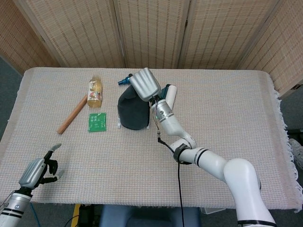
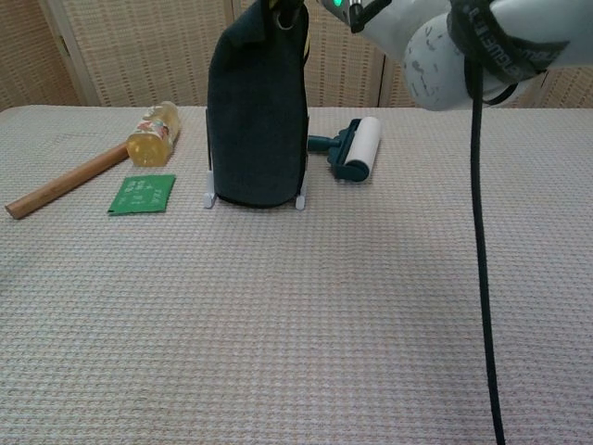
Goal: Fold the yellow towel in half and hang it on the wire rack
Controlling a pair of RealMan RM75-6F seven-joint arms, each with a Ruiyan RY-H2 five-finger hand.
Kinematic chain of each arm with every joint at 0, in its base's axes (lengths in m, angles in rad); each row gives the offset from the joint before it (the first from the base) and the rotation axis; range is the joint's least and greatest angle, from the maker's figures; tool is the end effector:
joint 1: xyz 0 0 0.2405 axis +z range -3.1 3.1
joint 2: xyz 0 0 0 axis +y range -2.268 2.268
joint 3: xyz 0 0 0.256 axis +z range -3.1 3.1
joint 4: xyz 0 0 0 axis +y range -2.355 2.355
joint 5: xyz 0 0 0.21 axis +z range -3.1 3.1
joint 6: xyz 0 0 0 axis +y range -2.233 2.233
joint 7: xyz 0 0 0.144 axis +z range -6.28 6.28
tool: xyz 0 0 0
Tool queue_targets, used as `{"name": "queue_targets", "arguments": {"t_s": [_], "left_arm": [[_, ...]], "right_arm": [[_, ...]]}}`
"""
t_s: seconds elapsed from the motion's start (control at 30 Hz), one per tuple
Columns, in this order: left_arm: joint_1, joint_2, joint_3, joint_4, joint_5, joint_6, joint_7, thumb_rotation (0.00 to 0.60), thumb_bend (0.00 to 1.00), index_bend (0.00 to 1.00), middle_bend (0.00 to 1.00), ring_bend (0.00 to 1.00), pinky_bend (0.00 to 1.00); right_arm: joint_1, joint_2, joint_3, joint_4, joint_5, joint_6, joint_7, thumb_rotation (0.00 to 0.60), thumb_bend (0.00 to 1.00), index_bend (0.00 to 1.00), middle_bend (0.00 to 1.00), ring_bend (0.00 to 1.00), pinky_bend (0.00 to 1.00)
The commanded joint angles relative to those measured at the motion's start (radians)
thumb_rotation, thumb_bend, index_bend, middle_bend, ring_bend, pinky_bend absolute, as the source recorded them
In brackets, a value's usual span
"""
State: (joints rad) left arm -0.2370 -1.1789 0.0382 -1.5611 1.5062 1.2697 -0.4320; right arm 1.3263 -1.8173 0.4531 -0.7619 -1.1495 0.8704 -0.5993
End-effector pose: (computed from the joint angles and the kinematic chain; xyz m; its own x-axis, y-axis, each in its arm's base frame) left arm -0.3059 0.2050 0.1045 0.0010 0.2825 0.9593 0.9992 -0.0383 0.0102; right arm 0.0505 -0.4897 0.0058 0.6562 0.3690 0.6582 -0.5321 -0.3921 0.7504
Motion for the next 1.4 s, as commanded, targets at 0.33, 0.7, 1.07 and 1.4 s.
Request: {"name": "queue_targets", "arguments": {"t_s": [0.33,0.7,1.07,1.4], "left_arm": [[0.008,-0.003,-0.002,-0.009,-0.005,-0.001,0.022,0.600,0.37,0.00,0.77,0.69,0.86],[0.013,0.000,-0.005,-0.003,-0.002,0.001,0.026,0.600,0.37,0.00,0.77,0.69,0.86],[0.004,0.003,-0.032,-0.005,0.001,0.022,0.072,0.600,0.37,0.00,0.74,0.67,0.83],[-0.017,0.011,-0.080,-0.011,-0.012,0.047,0.187,0.600,0.37,0.04,0.68,0.59,0.75]], "right_arm": [[0.102,-0.113,0.006,0.246,0.049,-0.115,0.086,0.600,0.43,0.11,0.85,0.95,1.00],[0.074,-0.087,-0.020,0.210,0.040,-0.089,0.109,0.600,0.43,0.00,0.84,0.95,1.00],[-0.152,0.140,-0.096,-0.234,0.030,0.059,0.066,0.600,0.41,0.00,0.82,0.94,1.00],[-0.378,0.409,-0.175,-0.691,0.056,0.185,0.039,0.600,0.41,0.00,0.73,0.84,1.00]]}}
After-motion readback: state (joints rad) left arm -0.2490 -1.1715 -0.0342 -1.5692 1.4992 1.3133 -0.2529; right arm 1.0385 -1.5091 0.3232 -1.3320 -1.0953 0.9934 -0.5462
